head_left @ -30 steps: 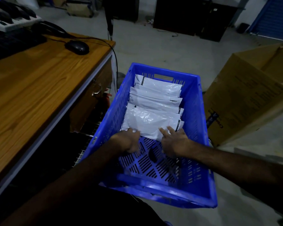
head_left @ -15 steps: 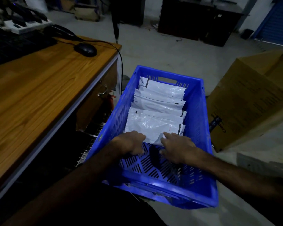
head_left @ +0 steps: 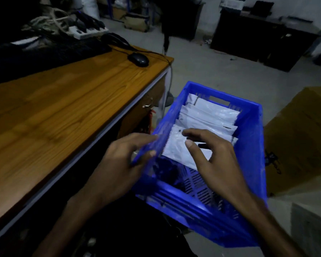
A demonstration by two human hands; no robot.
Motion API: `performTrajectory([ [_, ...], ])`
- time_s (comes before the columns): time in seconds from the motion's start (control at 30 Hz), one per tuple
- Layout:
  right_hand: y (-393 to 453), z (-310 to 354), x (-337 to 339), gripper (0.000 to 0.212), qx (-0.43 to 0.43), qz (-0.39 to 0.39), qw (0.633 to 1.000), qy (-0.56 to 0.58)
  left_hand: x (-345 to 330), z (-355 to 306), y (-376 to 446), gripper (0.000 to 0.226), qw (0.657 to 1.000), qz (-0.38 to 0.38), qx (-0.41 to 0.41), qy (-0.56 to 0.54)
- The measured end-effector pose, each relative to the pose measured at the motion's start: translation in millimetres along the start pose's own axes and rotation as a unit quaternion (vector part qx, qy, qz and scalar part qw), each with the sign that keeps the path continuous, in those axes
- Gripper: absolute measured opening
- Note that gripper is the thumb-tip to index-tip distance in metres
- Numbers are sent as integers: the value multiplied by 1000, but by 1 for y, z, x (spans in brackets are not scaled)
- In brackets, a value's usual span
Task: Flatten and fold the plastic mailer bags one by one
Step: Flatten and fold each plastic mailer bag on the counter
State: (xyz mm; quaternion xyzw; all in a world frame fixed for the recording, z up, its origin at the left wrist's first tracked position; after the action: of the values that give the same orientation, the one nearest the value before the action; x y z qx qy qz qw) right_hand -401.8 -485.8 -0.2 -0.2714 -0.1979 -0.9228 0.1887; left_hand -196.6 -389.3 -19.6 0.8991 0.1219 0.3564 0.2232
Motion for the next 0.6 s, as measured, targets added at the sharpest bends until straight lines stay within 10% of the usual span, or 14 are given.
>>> performTrajectory([
  [0.2,-14,100,-95,23,139,124,974,129,124,-13,-138,25,966,-197,144,89],
  [0.6,-106,305,-313,26,345,383,816,263,268,-82,-390,27,756,-448,338,337],
])
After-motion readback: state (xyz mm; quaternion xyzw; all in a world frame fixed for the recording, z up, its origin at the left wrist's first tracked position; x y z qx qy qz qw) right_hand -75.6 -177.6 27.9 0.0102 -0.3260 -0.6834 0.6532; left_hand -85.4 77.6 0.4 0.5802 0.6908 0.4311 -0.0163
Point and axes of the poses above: each hand's wrist, its own y-axis towards the middle knuckle, its own x-axis out of the back of the hand, z = x × y, the point moved 4 cm from there along y, towards the middle knuckle, and after that the axes turned 7 degrees about -x, right-handed, at the moved point
